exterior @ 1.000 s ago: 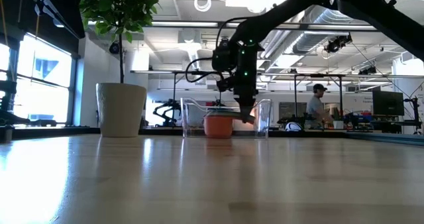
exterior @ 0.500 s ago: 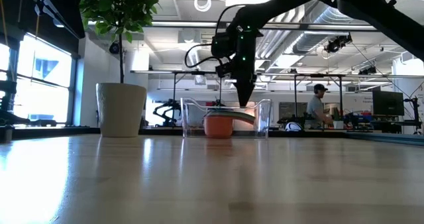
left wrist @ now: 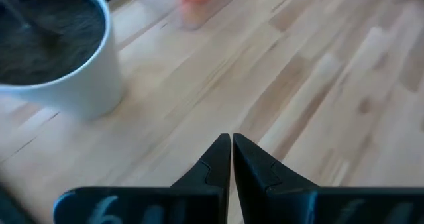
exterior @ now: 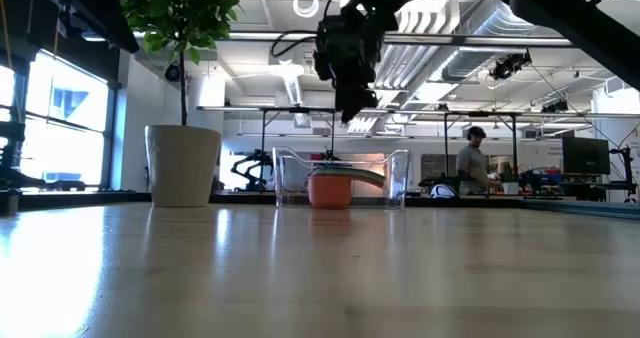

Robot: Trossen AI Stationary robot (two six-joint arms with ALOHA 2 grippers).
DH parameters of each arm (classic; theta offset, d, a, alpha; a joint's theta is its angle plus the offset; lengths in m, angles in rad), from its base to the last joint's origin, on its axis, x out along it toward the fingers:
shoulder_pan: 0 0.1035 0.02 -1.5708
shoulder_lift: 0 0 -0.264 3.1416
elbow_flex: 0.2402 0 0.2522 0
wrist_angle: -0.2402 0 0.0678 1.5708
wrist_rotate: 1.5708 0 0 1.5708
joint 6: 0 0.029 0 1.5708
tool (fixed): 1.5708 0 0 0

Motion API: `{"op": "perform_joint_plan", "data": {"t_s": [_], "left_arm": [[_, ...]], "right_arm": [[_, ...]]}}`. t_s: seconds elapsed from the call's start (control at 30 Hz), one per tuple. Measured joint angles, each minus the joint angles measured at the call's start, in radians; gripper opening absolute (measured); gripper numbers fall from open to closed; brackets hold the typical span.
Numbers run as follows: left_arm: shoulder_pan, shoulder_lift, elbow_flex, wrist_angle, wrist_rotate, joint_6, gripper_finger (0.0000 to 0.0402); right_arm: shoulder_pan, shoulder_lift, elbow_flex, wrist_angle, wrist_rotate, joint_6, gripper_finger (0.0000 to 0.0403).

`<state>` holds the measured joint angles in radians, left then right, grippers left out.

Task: Nest measuring cups in basket
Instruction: Return to Home Position

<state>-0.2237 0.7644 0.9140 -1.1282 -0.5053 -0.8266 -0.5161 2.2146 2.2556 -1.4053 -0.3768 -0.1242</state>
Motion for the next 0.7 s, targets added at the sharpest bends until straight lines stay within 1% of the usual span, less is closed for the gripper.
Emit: {"op": "perform_joint_plan", "data": {"t_s": [0.2, 0.33, 0.57, 0.63, 0.7], "left_arm": [[0.000, -0.199, -0.160, 0.184, 0.000, 0.127, 0.0010], [0.000, -0.332, -0.272, 0.324, 0.003, 0.224, 0.0010], [0.000, -0.527, -0.441, 0.508, 0.059, 0.391, 0.0010], [0.000, -0.575, -0.481, 0.539, 0.061, 0.439, 0.0010], [0.000, -0.615, -0.521, 0.607, 0.060, 0.488, 0.0010]], "right_arm": [[0.093, -0.034, 0.004, 0.046, -0.020, 0.064, 0.0177], [0.155, -0.046, 0.004, 0.116, -0.020, 0.107, 0.0177], [0.244, -0.063, 0.004, 0.250, -0.020, 0.233, 0.0177], [0.264, -0.063, 0.028, 0.263, -0.020, 0.262, 0.0177], [0.282, -0.064, 0.062, 0.273, -0.020, 0.291, 0.0177]]}}
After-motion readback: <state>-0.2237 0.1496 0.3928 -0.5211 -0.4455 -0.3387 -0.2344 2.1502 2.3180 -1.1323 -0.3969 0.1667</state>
